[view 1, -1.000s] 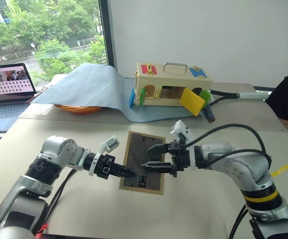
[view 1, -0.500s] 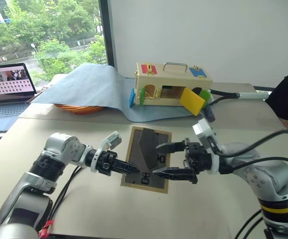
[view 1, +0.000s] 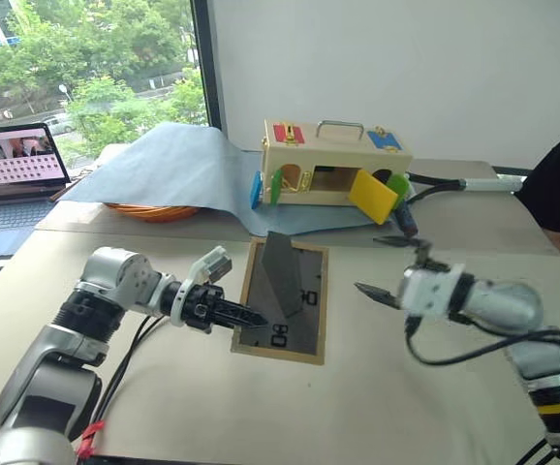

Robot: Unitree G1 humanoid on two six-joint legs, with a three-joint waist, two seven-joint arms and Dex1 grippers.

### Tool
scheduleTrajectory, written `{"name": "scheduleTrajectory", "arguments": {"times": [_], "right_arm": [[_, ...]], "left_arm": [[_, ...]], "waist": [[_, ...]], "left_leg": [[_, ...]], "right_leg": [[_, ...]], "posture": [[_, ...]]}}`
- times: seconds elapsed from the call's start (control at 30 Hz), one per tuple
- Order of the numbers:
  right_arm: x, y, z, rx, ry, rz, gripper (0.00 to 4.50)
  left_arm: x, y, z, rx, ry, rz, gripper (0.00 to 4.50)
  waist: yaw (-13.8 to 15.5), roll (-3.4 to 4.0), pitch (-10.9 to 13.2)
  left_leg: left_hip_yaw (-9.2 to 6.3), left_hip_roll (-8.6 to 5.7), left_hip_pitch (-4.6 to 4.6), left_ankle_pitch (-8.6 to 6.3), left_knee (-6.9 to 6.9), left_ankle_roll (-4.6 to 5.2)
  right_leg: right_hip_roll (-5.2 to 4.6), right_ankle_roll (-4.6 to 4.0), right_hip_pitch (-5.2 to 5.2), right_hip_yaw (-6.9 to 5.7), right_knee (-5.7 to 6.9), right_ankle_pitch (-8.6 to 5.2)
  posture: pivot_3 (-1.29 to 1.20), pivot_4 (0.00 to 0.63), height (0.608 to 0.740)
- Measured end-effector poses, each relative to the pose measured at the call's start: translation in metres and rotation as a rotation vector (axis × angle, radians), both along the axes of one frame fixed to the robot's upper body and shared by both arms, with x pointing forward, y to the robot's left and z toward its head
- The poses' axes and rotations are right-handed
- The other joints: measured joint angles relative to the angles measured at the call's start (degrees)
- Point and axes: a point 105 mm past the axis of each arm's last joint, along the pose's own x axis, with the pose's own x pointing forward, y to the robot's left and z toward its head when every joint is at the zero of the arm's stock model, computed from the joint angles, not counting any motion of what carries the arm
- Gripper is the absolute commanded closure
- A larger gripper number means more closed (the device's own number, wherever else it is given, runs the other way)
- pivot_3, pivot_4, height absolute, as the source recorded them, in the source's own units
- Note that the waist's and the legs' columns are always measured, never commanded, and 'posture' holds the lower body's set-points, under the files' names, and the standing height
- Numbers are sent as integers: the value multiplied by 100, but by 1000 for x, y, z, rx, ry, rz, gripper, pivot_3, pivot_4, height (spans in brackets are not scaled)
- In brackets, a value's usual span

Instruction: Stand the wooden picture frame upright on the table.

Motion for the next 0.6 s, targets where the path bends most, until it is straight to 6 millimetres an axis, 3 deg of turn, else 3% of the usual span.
{"name": "scheduleTrajectory", "arguments": {"times": [0.1, 0.23, 0.33, 0.57, 0.6], "right_arm": [[-5, 21, -2, -28, -160, 83, 14], [-8, 39, 10, 21, -305, 143, 14], [-7, 42, 16, 30, -350, 157, 612], [-6, 40, 7, 37, -311, 175, 2979], [-7, 40, 8, 33, -313, 180, 3021]], "left_arm": [[-1, -2, 1, 2, 10, -6, 3346], [-1, -5, 4, 8, 17, -13, 3346], [0, -5, 7, -1, 14, -13, 3346], [-1, -5, 12, -36, 46, -17, 3348], [-2, -5, 12, -41, 58, -18, 3348]], "waist": [[6, 1, 1], [28, 1, 2], [52, 0, 2], [35, 1, 3], [32, 0, 3]], "left_leg": [[-1, 0, 0, 5, 1, -7], [-3, 0, 1, 9, 8, -14], [-8, 0, 1, 9, 17, -14], [-12, -2, 2, 8, 36, -13], [-13, -1, 3, 9, 39, -13]], "right_leg": [[0, -18, 2, -1, 5, 10], [-1, -21, 7, -3, 13, 12], [-2, -21, 14, -10, 17, 12], [-2, -22, 13, -12, 53, 12], [-1, -23, 13, -12, 58, 12]], "posture": [[0, 150, 670], [0, 150, 670], [0, 150, 670], [0, 150, 670], [0, 150, 670]]}}
